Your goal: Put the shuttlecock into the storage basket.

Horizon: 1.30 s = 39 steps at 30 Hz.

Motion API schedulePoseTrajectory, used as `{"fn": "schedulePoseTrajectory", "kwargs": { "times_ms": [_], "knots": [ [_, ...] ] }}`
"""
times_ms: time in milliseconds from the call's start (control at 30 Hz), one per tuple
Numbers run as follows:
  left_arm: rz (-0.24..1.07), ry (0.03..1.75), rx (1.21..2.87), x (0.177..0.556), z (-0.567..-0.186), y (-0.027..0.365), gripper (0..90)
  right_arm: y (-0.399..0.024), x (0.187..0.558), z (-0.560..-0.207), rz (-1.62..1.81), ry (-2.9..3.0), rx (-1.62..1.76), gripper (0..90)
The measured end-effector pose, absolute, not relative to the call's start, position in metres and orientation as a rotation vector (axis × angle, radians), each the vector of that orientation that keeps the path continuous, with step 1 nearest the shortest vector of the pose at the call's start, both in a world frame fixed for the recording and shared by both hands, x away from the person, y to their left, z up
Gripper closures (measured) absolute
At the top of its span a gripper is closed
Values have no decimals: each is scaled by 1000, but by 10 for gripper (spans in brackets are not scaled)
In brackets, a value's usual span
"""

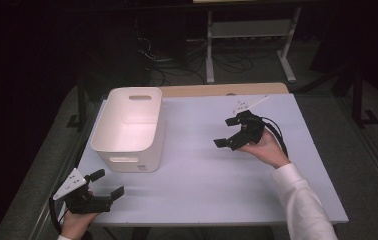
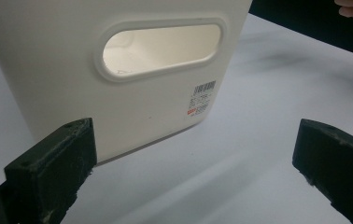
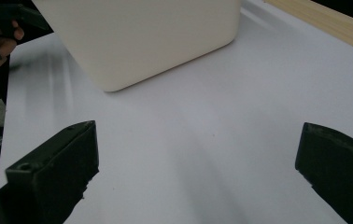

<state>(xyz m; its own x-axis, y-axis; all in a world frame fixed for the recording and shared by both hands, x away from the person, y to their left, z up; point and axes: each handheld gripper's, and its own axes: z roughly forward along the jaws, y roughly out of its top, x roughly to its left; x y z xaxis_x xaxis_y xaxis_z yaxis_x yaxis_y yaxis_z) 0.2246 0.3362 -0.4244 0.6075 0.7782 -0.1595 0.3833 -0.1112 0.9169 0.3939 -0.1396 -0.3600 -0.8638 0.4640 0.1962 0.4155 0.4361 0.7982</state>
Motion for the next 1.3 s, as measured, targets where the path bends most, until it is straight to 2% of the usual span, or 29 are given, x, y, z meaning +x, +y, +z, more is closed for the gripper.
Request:
{"fn": "schedulePoseTrajectory", "kwargs": {
  "times_ms": [1300],
  "knots": [
    [449,960,1721,224,-424,336,0,-197,353,-399,1470,2506,944,0]
  ]
}}
